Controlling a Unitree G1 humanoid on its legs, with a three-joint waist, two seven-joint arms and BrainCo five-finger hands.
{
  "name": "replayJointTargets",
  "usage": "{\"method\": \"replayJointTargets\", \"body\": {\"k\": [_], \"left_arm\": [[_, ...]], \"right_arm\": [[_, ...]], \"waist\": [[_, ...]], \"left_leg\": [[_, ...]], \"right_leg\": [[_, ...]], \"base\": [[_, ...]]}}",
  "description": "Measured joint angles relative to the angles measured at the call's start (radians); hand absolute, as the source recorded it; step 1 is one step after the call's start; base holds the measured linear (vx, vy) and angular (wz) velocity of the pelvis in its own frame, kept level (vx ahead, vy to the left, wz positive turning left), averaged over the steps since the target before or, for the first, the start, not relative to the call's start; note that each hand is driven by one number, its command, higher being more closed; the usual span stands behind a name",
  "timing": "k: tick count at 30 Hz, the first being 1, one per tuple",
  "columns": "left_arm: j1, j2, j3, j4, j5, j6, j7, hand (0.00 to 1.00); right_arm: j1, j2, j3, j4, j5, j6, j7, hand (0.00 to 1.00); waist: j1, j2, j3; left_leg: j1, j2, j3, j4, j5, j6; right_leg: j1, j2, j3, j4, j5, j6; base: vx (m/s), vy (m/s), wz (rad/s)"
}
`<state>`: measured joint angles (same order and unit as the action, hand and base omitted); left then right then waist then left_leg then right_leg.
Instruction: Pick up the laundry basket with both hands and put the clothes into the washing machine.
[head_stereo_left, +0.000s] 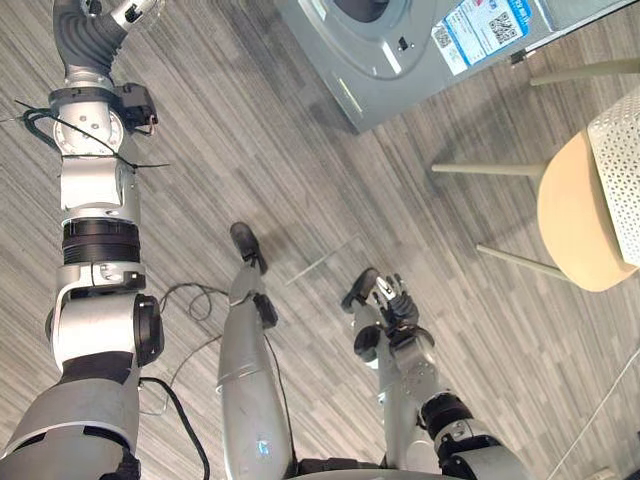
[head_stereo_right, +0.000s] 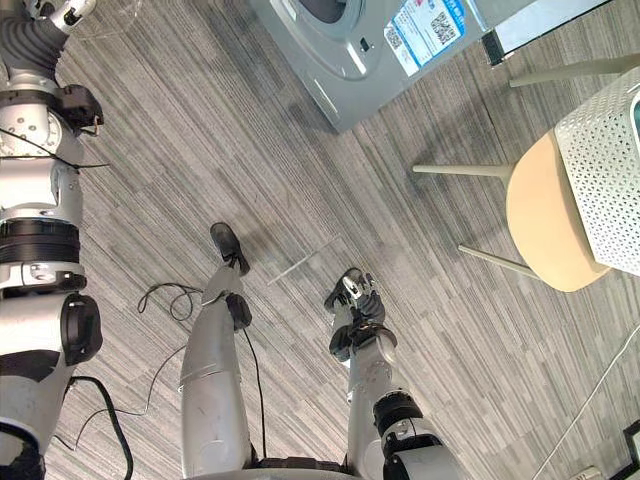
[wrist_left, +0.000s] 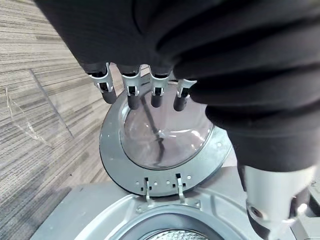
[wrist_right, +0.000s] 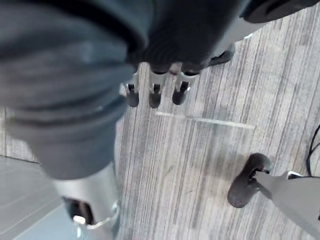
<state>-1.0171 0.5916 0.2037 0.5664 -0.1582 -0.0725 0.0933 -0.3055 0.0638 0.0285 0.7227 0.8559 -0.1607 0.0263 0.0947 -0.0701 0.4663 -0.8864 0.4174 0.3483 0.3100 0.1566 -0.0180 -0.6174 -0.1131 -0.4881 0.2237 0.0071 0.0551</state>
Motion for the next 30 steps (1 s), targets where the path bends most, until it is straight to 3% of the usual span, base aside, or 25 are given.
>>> {"method": "replayJointTargets", "body": {"k": [3, 6, 8, 11, 13, 17, 19, 21, 23, 26, 27, 30], "left_arm": [[0.144, -0.056, 0.005, -0.032, -0.008, -0.006, -0.008, 0.0], [0.399, -0.226, -0.007, -0.058, -0.008, -0.006, -0.008, 0.0], [0.614, -0.383, -0.088, -0.061, -0.003, -0.005, -0.007, 0.0], [0.868, -0.522, -0.239, -0.064, 0.013, -0.004, -0.038, 0.0], [0.96, -0.563, -0.291, -0.048, 0.013, -0.005, -0.057, 0.0], [0.992, -0.571, -0.337, 0.085, 0.04, 0.0, -0.069, 0.0], [0.997, -0.571, -0.359, 0.119, 0.096, 0.006, -0.054, 0.0], [0.984, -0.565, -0.363, 0.117, 0.133, 0.008, -0.033, 0.0], [0.957, -0.564, -0.364, 0.114, 0.133, 0.008, -0.017, 0.0], [0.917, -0.572, -0.363, 0.107, 0.131, 0.006, 0.01, 0.0], [0.91, -0.579, -0.364, 0.104, 0.131, 0.005, 0.019, 0.0], [0.943, -0.58, -0.367, 0.071, 0.109, 0.004, 0.02, 0.0]], "right_arm": [[0.003, -0.008, 0.0, -0.052, 0.001, 0.011, 0.0, 0.0], [0.045, -0.02, -0.004, -0.139, 0.01, 0.011, 0.0, 0.0], [0.117, -0.036, -0.059, -0.231, 0.01, 0.011, -0.003, 0.0], [0.214, -0.056, -0.128, -0.322, 0.005, 0.011, -0.005, 0.0], [0.261, -0.057, -0.153, -0.367, -0.005, 0.011, -0.01, 0.0], [0.348, -0.047, -0.228, -0.421, -0.067, 0.01, -0.047, 0.0], [0.417, -0.035, -0.292, -0.53, -0.106, 0.004, -0.078, 0.0], [0.426, -0.034, -0.339, -0.614, -0.156, -0.024, -0.12, 0.0], [0.421, -0.034, -0.366, -0.686, -0.195, -0.035, -0.148, 0.0], [0.426, -0.031, -0.384, -0.801, -0.292, -0.055, -0.204, 0.0], [0.428, -0.03, -0.395, -0.838, -0.322, -0.06, -0.219, 0.0], [0.425, -0.03, -0.392, -0.91, -0.453, -0.059, -0.285, 0.0]], "waist": [[0.001, 0.002, 0.0], [0.0, 0.004, 0.0], [-0.003, 0.03, -0.014], [-0.014, 0.066, -0.065], [-0.036, 0.084, -0.097], [-0.108, 0.089, -0.168], [-0.136, 0.096, -0.225], [-0.145, 0.099, -0.276], [-0.161, 0.101, -0.278], [-0.192, 0.099, -0.283], [-0.191, 0.104, -0.289], [-0.186, 0.095, -0.297]], "left_leg": [[0.068, 0.012, 0.033, 0.026, -0.042, -0.003], [0.197, 0.021, 0.093, 0.088, -0.11, -0.002], [0.3, 0.02, 0.138, 0.16, -0.188, -0.004], [0.431, 0.014, 0.21, 0.216, -0.277, -0.009], [0.501, -0.007, 0.244, 0.215, -0.311, -0.028], [0.623, -0.097, 0.271, 0.099, -0.303, -0.053], [0.7, -0.142, 0.293, -0.001, -0.266, -0.07], [0.753, -0.151, 0.368, -0.05, -0.241, -0.057], [0.793, -0.155, 0.4, -0.069, -0.237, -0.059], [0.855, -0.123, 0.406, -0.061, -0.244, -0.07], [0.874, -0.089, 0.415, -0.04, -0.266, -0.1], [0.919, 0.008, 0.446, 0.093, -0.293, -0.104]], "right_leg": [[0.044, -0.003, 0.037, 0.002, -0.002, 0.002], [0.133, -0.026, 0.094, 0.028, -0.021, 0.02], [0.199, -0.06, 0.142, 0.086, -0.059, 0.04], [0.256, -0.104, 0.2, 0.159, -0.101, 0.06], [0.284, -0.126, 0.222, 0.173, -0.11, 0.057], [0.356, -0.16, 0.243, 0.107, -0.122, 0.06], [0.413, -0.149, 0.271, -0.008, -0.06, 0.075], [0.435, -0.128, 0.331, -0.104, 0.012, 0.092], [0.45, -0.123, 0.361, -0.13, 0.03, 0.098], [0.484, -0.094, 0.38, -0.122, 0.029, 0.098], [0.491, -0.068, 0.381, -0.106, 0.018, 0.091], [0.515, -0.022, 0.38, -0.024, -0.087, 0.06]], "base": [[0.05, -0.013, -0.25], [0.06, 0.039, -0.32], [0.09, 0.117, -0.33], [0.07, 0.081, -0.41], [0.05, 0.075, -0.43], [0.02, 0.027, -0.14], [0.07, 0.025, -0.54], [0.13, 0.028, -0.99], [0.12, 0.025, -0.76], [0.08, -0.034, -0.47], [0.08, -0.068, -0.46], [0.1, -0.118, -0.36]]}}
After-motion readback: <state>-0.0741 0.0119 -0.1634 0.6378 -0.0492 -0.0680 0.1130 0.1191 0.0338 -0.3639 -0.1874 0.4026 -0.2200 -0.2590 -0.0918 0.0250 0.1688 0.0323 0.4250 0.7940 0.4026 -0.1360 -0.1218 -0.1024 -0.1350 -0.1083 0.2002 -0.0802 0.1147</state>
